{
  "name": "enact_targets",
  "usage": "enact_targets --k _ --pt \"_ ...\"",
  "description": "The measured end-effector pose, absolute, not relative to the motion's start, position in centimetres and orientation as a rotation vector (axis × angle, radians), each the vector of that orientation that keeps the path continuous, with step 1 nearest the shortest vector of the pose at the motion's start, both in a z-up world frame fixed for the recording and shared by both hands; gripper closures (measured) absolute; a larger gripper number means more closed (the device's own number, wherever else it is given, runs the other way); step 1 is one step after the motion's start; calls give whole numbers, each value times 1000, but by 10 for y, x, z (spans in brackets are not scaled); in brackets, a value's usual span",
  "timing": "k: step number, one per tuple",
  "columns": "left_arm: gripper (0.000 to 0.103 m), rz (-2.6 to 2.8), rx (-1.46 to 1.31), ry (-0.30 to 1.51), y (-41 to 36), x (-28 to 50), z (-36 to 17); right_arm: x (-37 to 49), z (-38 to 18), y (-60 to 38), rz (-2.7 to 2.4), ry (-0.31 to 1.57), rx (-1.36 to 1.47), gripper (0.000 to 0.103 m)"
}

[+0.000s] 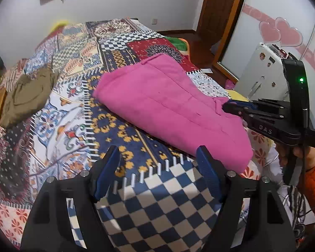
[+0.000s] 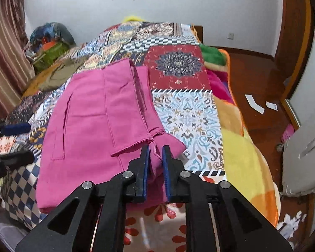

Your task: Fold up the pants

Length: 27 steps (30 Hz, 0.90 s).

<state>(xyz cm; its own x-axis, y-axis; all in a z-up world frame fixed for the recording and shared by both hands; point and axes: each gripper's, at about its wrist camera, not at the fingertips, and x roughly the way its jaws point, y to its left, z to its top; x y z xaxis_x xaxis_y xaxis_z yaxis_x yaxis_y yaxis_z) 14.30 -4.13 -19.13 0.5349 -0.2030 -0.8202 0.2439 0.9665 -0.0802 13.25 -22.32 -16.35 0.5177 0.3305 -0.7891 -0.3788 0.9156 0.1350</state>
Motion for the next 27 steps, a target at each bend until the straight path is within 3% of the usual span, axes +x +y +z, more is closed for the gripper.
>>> enact_targets --k 5,9,12,16,23,27 --pt "24 -226 52 930 -26 154 -179 132 -146 -234 404 934 -32 76" --pt "24 -190 70 894 -11 178 -168 123 -128 -242 418 910 46 59" --pt "24 -199 61 887 2 207 -168 118 -125 -243 429 925 102 57" --pt "24 -208 60 929 14 246 -184 113 -135 -241 435 954 181 40" --pt "24 -246 30 1055 22 288 -229 120 -168 -230 423 1072 216 40" --pt "40 -345 -48 1118 22 298 -243 124 -177 -232 414 1099 232 39"
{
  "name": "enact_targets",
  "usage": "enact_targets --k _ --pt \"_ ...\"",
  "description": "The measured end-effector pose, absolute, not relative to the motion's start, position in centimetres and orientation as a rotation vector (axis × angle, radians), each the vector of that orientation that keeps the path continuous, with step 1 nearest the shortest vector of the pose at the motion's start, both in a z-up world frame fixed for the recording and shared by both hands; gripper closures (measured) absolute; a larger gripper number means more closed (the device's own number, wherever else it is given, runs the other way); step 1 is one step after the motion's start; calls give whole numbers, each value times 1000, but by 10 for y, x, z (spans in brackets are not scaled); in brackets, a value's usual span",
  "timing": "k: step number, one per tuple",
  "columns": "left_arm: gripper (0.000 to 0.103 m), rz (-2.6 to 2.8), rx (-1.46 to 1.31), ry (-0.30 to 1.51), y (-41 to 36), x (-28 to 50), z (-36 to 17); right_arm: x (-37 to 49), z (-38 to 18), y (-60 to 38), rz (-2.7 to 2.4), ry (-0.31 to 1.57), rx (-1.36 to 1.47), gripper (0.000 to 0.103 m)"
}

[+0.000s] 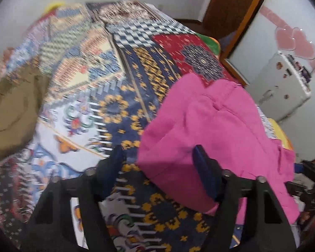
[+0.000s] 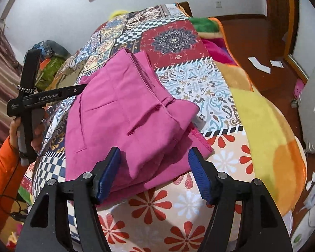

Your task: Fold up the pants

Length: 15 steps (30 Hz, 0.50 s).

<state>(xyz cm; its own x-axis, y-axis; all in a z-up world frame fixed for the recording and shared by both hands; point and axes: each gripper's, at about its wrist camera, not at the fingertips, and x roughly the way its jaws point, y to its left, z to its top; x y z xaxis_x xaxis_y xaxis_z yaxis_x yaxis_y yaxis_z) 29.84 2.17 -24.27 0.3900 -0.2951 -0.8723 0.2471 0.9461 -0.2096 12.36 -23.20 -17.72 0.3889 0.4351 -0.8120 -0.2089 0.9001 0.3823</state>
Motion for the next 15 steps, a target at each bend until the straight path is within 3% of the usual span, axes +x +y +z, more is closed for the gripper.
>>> enact_targets --k 4,8,11,15 --pt "49 -384 -88 1133 21 306 -247 124 -180 -232 413 1105 231 38" --pt "71 -425 -159 1138 24 309 -249 124 -178 -230 414 1094 219 39" --pt "82 -430 -136 1116 21 302 -241 125 -178 -231 421 1095 225 47" --pt "90 -411 -97 1092 21 287 -229 129 -175 -227 419 1088 175 53"
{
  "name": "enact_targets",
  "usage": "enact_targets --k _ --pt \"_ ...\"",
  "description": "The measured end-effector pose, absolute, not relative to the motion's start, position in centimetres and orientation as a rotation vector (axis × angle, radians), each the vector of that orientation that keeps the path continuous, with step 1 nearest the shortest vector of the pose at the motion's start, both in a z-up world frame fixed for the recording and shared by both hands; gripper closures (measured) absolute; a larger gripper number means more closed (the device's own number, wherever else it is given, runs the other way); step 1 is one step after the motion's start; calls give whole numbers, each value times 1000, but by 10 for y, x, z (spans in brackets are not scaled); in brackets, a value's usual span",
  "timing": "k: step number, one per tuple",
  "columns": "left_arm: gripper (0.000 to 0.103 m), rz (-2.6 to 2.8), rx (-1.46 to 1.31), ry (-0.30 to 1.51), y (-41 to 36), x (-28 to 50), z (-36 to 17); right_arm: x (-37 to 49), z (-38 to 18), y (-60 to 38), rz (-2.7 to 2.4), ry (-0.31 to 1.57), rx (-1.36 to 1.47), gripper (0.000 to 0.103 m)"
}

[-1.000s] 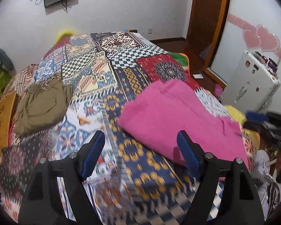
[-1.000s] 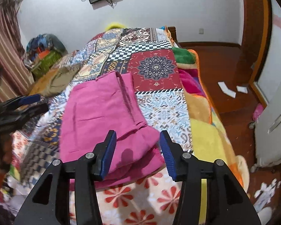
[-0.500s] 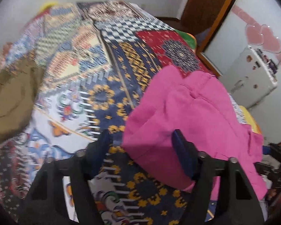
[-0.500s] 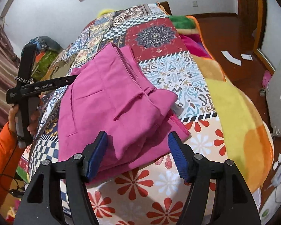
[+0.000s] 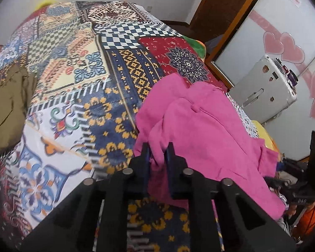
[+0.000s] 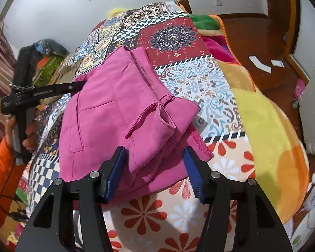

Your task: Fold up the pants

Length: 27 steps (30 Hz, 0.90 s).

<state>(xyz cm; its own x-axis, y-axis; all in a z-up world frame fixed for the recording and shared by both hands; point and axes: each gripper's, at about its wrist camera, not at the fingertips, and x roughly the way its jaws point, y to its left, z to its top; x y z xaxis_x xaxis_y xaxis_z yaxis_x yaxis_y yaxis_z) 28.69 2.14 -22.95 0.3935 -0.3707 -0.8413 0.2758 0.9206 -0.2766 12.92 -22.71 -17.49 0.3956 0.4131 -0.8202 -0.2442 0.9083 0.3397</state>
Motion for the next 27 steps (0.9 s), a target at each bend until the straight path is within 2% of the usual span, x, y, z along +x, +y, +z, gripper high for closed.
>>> enact_targets --k 6,10,17,18,20,22,27 --pt "92 -371 -147 1056 52 234 -208 141 -172 -218 439 1081 78 57" --pt "92 -333 -169 1037 71 186 -197 148 -167 -206 481 1073 32 65" --pt "92 -255 -175 1027 89 115 -192 147 -153 -175 576 1037 -28 65" --pt "91 -231 -176 1030 92 111 -194 145 -153 -169 587 1034 -41 65" --pt "71 -183 -172 1035 98 102 -195 142 -155 -160 595 1034 -70 65" --pt "57 -146 -172 1025 106 92 -195 142 -156 -156 595 1033 -83 65" --pt "55 -81 -134 1011 121 80 -187 146 -149 -161 595 1039 -77 65"
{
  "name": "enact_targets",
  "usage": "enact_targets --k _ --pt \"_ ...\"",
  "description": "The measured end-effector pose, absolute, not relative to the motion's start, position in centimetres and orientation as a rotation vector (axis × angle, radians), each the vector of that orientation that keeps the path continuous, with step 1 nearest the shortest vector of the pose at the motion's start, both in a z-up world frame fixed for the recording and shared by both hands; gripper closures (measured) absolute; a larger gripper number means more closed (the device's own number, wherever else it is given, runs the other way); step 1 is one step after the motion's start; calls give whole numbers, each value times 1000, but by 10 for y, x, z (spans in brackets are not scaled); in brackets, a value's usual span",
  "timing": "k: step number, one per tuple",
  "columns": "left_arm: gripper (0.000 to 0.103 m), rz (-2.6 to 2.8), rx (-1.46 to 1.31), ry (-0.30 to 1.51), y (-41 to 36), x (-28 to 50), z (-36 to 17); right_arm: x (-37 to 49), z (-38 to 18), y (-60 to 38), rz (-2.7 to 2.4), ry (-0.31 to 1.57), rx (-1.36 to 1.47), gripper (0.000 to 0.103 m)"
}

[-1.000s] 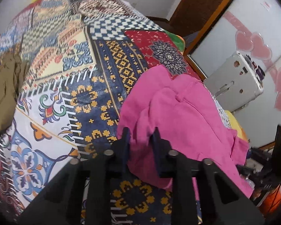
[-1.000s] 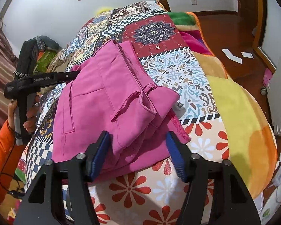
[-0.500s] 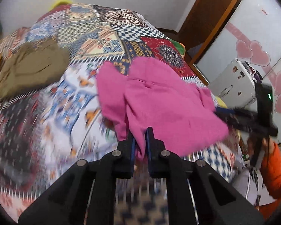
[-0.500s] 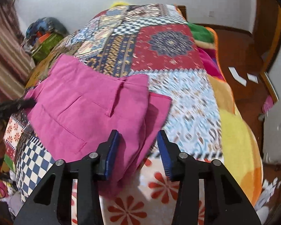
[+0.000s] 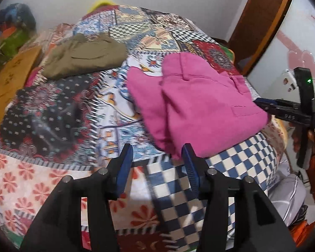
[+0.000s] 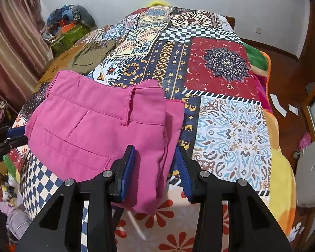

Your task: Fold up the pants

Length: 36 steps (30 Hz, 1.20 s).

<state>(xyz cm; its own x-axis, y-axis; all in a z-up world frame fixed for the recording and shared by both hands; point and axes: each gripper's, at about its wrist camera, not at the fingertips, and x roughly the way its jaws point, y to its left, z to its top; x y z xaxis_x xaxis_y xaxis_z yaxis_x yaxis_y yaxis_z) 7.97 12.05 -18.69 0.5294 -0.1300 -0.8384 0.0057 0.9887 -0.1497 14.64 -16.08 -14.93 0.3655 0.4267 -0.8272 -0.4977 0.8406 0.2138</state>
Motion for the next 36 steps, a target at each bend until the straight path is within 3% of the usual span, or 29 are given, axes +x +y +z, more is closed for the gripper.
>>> enact_targets --k 4,8,16,18,21,22,24,25,27,36 --pt "52 -69 -125 951 126 90 -161 151 -129 -161 618 992 -55 65" --pt "37 -89 -153 884 120 118 -140 157 -117 -151 632 942 -64 65" --pt "39 -132 -121 912 95 175 -163 181 -136 -147 603 970 -29 64" --pt "44 -142 -143 941 95 181 -174 185 -147 -146 620 1005 -5 64" --pt "61 -167 -180 953 97 182 -184 187 -154 -147 644 1018 25 64" --pt "70 -168 -184 947 98 181 -185 187 -154 -148 644 1012 30 68" --pt "76 -188 -200 935 99 178 -185 188 -154 -147 667 1005 56 80" --pt "82 -203 -205 930 98 177 -184 188 -154 -147 669 1004 63 81" --pt "85 -202 -184 920 95 174 -181 188 -152 -146 667 982 52 88" --pt "89 -198 -184 854 91 161 -156 179 -116 -146 701 861 49 92"
